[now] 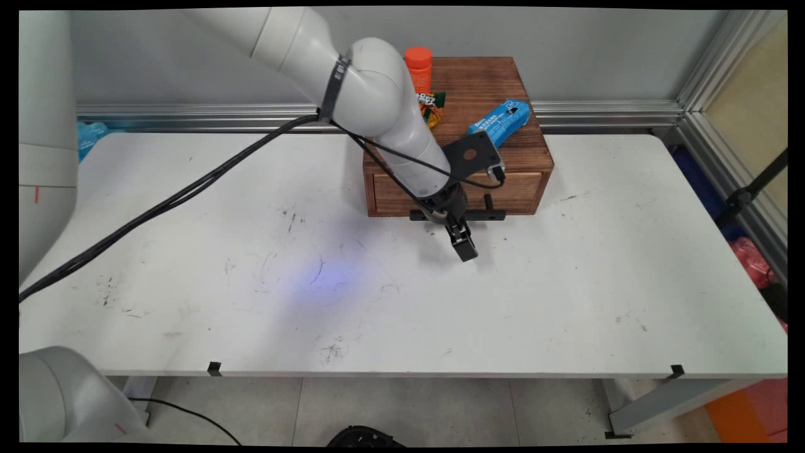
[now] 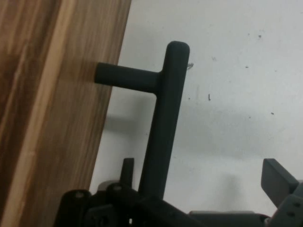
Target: Open the drawer
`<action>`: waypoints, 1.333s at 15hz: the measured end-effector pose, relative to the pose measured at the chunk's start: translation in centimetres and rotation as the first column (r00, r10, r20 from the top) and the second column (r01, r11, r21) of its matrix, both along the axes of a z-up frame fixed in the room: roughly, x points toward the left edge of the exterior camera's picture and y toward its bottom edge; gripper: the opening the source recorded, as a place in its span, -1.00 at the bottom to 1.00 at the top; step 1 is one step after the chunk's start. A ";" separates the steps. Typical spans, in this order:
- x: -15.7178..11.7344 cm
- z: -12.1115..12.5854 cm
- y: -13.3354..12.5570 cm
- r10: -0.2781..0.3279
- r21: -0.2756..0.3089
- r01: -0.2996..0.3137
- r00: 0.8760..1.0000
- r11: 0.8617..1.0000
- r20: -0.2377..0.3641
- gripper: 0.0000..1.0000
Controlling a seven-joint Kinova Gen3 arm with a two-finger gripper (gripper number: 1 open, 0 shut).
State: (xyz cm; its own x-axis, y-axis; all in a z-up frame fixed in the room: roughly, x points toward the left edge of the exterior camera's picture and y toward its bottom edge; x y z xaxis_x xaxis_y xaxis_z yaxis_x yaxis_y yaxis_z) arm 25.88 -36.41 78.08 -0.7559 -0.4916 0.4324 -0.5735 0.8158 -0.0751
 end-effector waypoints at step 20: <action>-2.3 -0.9 6.2 -0.057 0.096 0.056 0.998 0.994 0.008 1.00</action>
State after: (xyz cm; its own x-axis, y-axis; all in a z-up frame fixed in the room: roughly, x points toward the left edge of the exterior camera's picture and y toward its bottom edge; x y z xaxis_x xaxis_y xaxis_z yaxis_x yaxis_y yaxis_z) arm 23.55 -30.25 77.18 -0.7877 -0.4870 0.3772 -0.5261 0.8504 -0.0007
